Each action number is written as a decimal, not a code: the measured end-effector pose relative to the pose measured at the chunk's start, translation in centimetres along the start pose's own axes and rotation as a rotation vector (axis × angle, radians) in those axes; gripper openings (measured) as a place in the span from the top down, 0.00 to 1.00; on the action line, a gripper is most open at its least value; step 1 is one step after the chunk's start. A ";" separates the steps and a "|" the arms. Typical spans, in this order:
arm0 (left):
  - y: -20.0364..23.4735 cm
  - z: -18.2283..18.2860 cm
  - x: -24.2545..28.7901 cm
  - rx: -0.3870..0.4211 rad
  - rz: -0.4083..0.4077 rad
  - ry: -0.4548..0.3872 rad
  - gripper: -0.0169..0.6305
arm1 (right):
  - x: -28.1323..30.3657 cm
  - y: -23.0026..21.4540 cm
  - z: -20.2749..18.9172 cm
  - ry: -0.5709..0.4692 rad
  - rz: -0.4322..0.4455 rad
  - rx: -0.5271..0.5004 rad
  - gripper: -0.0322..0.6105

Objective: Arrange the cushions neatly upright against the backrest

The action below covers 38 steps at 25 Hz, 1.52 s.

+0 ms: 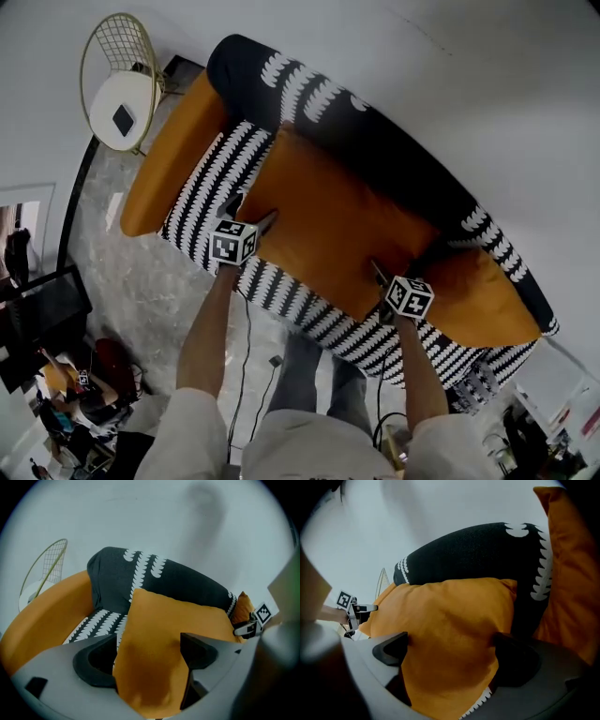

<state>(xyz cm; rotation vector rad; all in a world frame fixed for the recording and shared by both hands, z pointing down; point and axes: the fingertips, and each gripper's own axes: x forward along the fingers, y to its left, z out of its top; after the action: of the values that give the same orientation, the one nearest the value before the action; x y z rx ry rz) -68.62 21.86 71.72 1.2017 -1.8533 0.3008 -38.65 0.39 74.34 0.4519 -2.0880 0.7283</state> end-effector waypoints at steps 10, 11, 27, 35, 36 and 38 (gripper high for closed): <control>-0.3 -1.0 3.6 0.003 -0.042 0.062 0.35 | 3.0 -1.5 -1.5 0.091 -0.018 0.035 0.11; -0.1 -1.1 3.6 -0.005 -0.049 0.067 0.35 | 3.2 -1.3 -1.6 0.099 -0.016 0.037 0.11; -2.6 -1.1 4.8 0.045 -0.143 0.079 0.83 | 4.1 0.4 -1.1 0.113 0.097 -0.020 0.87; -4.0 0.2 1.6 0.049 -0.163 0.010 0.86 | 1.2 1.3 -0.4 0.065 0.084 -0.091 0.90; -3.9 0.3 1.2 0.046 -0.162 -0.001 0.86 | 0.9 1.6 -0.3 0.055 0.086 -0.101 0.90; -3.9 0.5 0.2 0.033 -0.161 -0.028 0.86 | 0.1 2.3 0.2 0.030 0.088 -0.129 0.90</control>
<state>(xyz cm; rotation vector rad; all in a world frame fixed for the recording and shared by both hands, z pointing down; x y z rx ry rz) -65.73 19.50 70.61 1.3751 -1.7690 0.2266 -40.11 1.95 73.58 0.2782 -2.1226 0.6422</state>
